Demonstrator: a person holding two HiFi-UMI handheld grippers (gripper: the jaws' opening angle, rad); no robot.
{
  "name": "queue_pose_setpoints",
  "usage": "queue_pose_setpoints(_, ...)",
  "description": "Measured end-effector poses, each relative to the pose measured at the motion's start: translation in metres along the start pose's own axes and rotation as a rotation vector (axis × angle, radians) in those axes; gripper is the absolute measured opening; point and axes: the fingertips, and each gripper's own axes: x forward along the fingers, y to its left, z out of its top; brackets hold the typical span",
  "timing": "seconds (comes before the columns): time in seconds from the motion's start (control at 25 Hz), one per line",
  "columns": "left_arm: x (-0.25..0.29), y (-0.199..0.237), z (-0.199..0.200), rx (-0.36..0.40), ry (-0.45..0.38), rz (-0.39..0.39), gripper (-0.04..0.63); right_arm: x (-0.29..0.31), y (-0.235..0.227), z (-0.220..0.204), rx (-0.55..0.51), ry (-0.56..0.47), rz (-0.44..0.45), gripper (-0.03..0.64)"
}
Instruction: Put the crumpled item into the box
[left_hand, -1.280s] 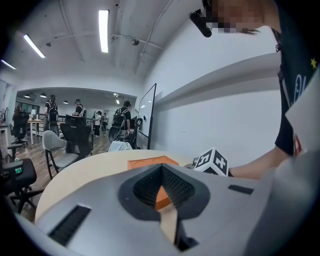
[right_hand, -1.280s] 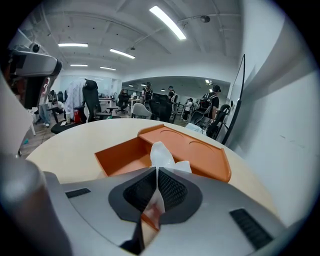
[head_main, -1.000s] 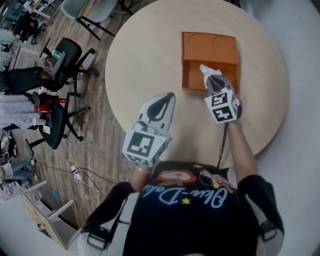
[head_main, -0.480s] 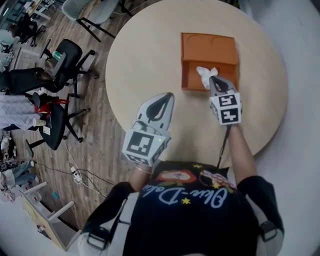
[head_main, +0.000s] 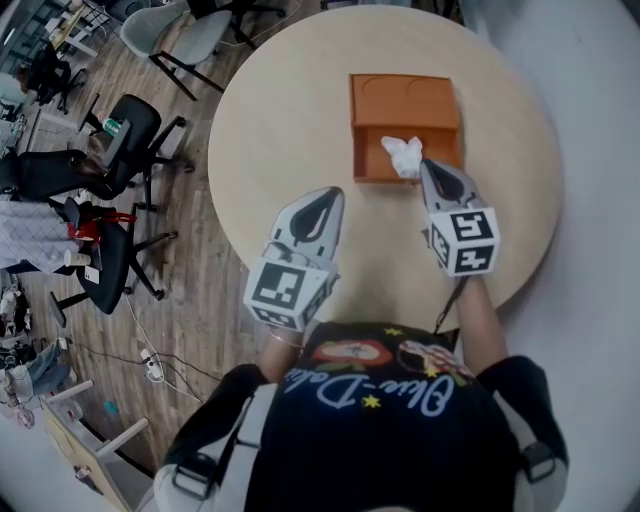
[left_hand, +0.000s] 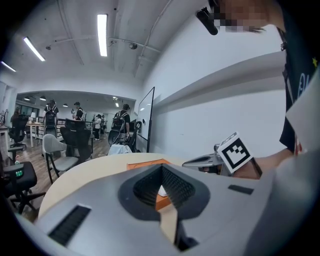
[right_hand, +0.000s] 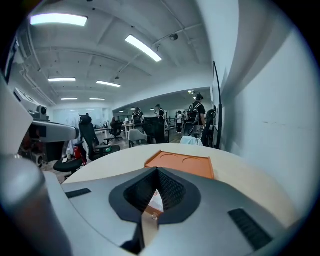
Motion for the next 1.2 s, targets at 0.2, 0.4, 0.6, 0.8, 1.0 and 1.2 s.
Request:
queue_pose_setpoints(0.2,-0.006,-0.01,0.004,0.005,-0.017,-0.025,-0.008,-0.034,0.009,0.017,0.016,-0.061,-0.002,-0.002)
queue_pose_setpoints(0.4,-0.009,-0.022,0.008,0.019,-0.027,-0.051,-0.008,-0.065,0.015,0.029,0.021,-0.108,-0.013,-0.002)
queue_pose_setpoints(0.6,-0.011,-0.032,0.008,0.028,-0.034,-0.072,-0.008,-0.085,0.02,0.033,0.026,-0.139,-0.021,-0.002)
queue_pose_setpoints(0.8,-0.014,-0.035,0.01,0.028,-0.037,-0.081,-0.008,-0.093,0.024,0.033,0.03,-0.146,-0.015,-0.002)
queue_pose_setpoints(1.0,-0.019,-0.035,0.011,0.026,-0.039,-0.078,-0.008,-0.096,0.027,0.033,0.041,-0.147,-0.011,-0.002)
queue_pose_setpoints(1.2,-0.02,-0.034,0.009,0.023,-0.04,-0.069,-0.008,-0.095,0.029,0.032,0.035,-0.148,0.001,-0.002)
